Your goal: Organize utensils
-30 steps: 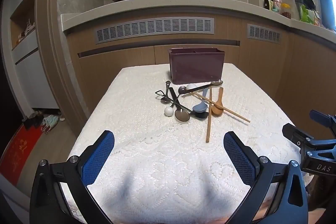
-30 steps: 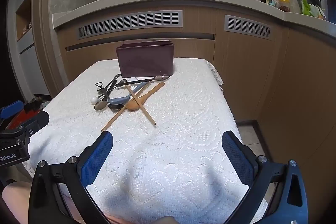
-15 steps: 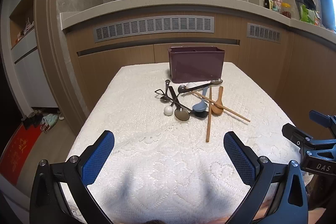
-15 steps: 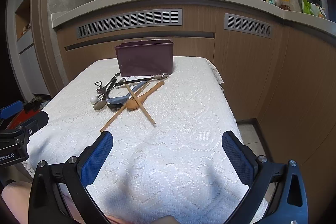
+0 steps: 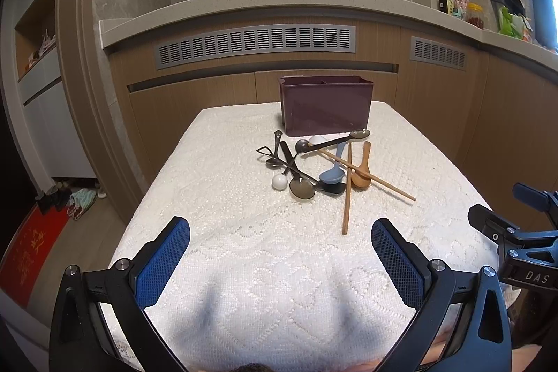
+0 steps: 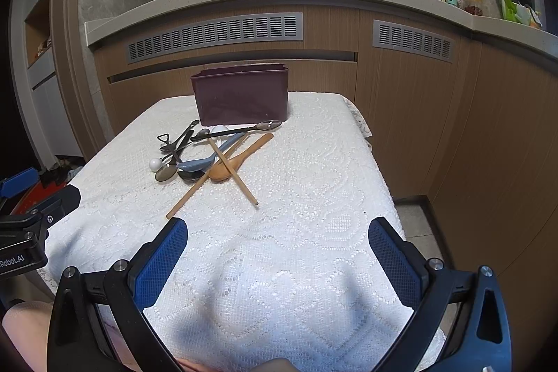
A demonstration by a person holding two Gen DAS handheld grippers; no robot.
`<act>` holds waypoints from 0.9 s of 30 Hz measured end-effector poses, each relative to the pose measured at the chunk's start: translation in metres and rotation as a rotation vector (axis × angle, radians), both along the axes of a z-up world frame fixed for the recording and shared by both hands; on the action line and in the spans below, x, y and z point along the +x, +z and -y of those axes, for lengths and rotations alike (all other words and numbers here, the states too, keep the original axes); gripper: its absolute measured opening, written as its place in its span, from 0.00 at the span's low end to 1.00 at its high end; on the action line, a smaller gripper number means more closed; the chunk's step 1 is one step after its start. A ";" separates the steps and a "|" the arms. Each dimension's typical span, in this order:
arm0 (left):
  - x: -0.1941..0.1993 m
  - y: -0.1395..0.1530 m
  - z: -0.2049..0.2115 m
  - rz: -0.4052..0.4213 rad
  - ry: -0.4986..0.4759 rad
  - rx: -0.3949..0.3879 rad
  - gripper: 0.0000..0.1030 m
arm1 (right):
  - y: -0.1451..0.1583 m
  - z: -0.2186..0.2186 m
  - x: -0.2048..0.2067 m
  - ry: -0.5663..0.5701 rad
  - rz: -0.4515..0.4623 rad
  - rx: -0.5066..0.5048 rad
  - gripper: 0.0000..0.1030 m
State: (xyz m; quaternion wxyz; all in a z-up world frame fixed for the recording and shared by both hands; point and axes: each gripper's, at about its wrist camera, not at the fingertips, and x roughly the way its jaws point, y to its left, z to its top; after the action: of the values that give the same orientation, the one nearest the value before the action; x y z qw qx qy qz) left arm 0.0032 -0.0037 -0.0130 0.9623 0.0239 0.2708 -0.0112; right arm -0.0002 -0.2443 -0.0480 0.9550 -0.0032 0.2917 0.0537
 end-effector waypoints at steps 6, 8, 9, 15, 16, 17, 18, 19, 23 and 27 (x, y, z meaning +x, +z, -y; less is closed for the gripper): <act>0.001 0.000 0.000 -0.002 0.000 0.000 1.00 | 0.000 0.000 0.000 0.000 0.000 0.000 1.00; 0.001 0.000 -0.001 -0.003 -0.001 0.000 1.00 | 0.001 0.000 0.000 0.000 0.000 0.000 1.00; 0.001 0.000 0.000 -0.003 -0.001 0.000 1.00 | 0.000 0.000 0.000 0.000 0.000 0.000 1.00; 0.001 0.001 -0.001 -0.004 0.000 -0.001 1.00 | 0.000 0.000 0.000 0.000 0.000 -0.001 1.00; 0.001 0.000 -0.001 -0.004 0.000 -0.001 1.00 | 0.000 0.000 0.000 -0.001 0.000 0.000 1.00; 0.001 0.001 -0.001 -0.004 0.000 -0.001 1.00 | 0.001 0.000 0.000 -0.001 0.000 -0.001 1.00; 0.001 0.001 -0.001 -0.005 0.000 0.000 1.00 | 0.001 -0.001 0.000 -0.002 0.000 -0.001 1.00; 0.001 0.000 -0.001 -0.005 0.000 -0.001 1.00 | 0.001 0.000 0.000 -0.001 0.000 -0.001 1.00; 0.002 0.000 -0.001 -0.005 0.000 -0.001 1.00 | 0.001 0.000 0.000 -0.001 0.000 -0.001 1.00; 0.002 0.000 -0.001 -0.006 0.000 0.000 1.00 | 0.001 0.000 0.000 -0.001 0.000 -0.001 1.00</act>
State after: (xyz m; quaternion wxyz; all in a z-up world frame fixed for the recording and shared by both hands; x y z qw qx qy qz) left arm 0.0048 -0.0032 -0.0127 0.9615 0.0239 0.2736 -0.0115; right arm -0.0001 -0.2440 -0.0468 0.9550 -0.0035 0.2918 0.0531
